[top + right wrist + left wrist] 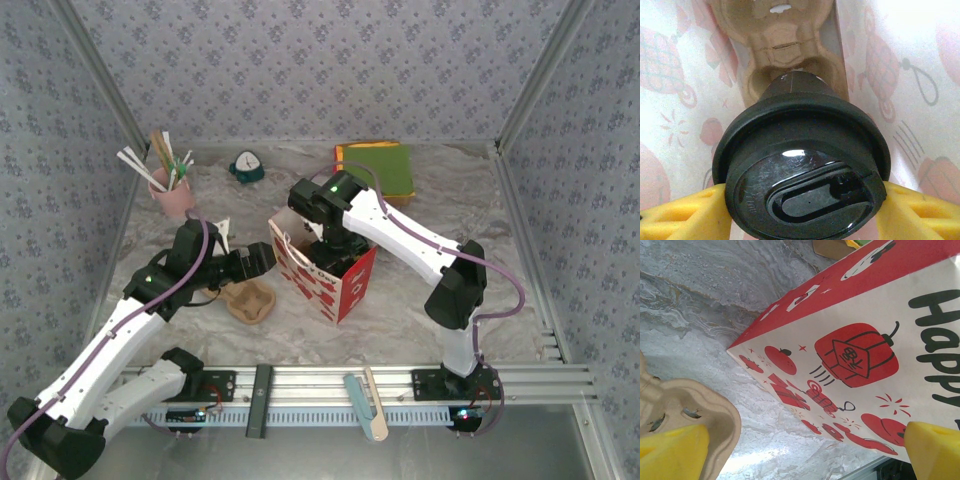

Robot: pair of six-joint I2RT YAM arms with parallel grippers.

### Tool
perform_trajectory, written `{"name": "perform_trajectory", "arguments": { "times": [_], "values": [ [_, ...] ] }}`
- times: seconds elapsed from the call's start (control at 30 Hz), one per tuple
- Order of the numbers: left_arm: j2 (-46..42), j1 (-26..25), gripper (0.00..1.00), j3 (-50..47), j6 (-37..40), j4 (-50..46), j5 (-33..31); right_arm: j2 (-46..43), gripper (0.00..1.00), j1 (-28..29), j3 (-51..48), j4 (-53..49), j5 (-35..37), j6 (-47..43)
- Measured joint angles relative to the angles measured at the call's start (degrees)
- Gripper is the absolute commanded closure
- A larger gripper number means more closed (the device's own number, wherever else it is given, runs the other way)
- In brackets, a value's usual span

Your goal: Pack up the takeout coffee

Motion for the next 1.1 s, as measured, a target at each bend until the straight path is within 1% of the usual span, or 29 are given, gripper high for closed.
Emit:
{"name": "perform_trajectory", "arguments": {
  "times": [0.73, 1.1],
  "values": [
    [0.0, 0.0, 0.00, 0.0, 0.0, 0.0, 0.0, 0.0, 0.31, 0.5, -3.2, 3.0, 0.2, -1.5],
    [-2.5, -0.4, 0.00, -2.2, 0.0, -0.2, 0.1, 0.0, 0.31, 0.5, -3.4, 3.0, 0.2, -1.5]
  ]
}}
